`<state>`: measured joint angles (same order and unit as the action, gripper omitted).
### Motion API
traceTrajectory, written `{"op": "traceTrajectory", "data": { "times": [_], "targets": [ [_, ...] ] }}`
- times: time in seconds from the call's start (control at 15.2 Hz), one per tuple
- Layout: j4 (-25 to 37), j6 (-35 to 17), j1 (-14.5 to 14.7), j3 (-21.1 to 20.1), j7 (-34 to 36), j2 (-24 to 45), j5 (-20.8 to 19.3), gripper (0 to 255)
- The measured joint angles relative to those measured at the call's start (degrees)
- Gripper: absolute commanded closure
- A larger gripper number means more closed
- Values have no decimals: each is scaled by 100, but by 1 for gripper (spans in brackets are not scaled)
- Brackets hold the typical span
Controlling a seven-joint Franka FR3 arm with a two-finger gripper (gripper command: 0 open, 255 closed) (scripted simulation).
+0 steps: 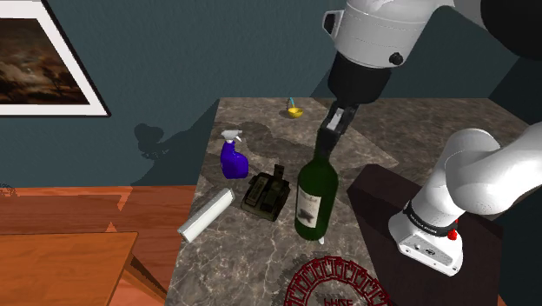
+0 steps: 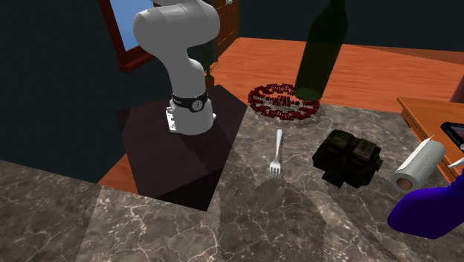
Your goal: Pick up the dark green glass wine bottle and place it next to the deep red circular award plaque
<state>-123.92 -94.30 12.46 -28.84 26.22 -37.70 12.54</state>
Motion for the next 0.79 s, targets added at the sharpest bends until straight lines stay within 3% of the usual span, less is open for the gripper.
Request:
{"op": "traceTrajectory", "data": {
  "times": [0.79],
  "targets": [
    [-1003, -867, 101, -170, -18, -143, 173, 255]
  ]
}}
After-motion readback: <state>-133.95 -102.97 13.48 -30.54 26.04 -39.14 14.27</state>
